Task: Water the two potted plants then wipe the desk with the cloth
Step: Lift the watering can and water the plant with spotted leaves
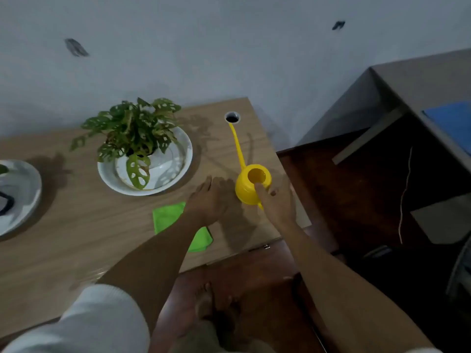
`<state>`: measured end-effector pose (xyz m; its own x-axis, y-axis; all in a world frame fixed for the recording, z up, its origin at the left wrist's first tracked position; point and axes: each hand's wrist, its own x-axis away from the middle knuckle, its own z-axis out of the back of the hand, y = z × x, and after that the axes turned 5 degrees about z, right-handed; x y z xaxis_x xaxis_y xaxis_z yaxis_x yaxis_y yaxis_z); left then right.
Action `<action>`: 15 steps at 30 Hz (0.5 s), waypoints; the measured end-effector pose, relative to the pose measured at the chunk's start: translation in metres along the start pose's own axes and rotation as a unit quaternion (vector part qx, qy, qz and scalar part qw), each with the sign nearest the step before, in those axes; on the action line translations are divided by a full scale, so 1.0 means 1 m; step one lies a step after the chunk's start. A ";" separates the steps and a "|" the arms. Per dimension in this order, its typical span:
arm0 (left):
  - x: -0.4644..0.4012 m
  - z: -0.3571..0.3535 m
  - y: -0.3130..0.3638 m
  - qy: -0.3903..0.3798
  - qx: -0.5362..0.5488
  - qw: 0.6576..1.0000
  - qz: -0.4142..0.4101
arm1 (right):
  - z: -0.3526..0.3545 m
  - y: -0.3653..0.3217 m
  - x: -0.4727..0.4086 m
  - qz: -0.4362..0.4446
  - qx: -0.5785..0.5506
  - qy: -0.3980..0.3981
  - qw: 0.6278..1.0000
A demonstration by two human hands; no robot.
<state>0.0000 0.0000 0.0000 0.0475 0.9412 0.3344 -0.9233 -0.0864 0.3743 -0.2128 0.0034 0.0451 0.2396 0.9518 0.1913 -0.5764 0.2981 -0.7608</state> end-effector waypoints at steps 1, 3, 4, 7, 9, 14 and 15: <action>-0.003 -0.008 0.000 -0.012 -0.004 1.000 0.003 | -0.005 0.006 -0.004 -0.015 -0.032 -0.006 0.999; -0.007 -0.020 0.001 -0.024 -0.019 0.999 0.008 | -0.014 0.012 -0.008 -0.035 -0.099 -0.035 0.994; -0.007 -0.026 0.001 -0.030 -0.030 0.999 0.005 | -0.017 0.013 -0.008 -0.043 -0.124 -0.045 0.990; -0.016 -0.040 0.000 -0.045 -0.029 0.999 -0.007 | -0.029 0.025 -0.016 -0.012 -0.164 -0.051 0.985; -0.015 -0.043 -0.001 -0.039 -0.027 0.999 -0.006 | -0.033 0.026 -0.017 0.006 -0.166 -0.043 0.985; -0.017 -0.056 -0.003 -0.031 -0.023 0.999 -0.003 | -0.044 0.026 -0.015 0.034 -0.147 -0.011 0.989; -0.018 -0.056 -0.003 -0.033 -0.024 0.999 -0.001 | -0.045 0.026 -0.015 0.041 -0.145 -0.006 0.989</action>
<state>-0.0193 0.0019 -0.0551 0.0735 0.9181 0.3895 -0.9399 -0.0668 0.3349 -0.1965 -0.0067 -0.0054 0.1910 0.9734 0.1267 -0.3455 0.1874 -0.9195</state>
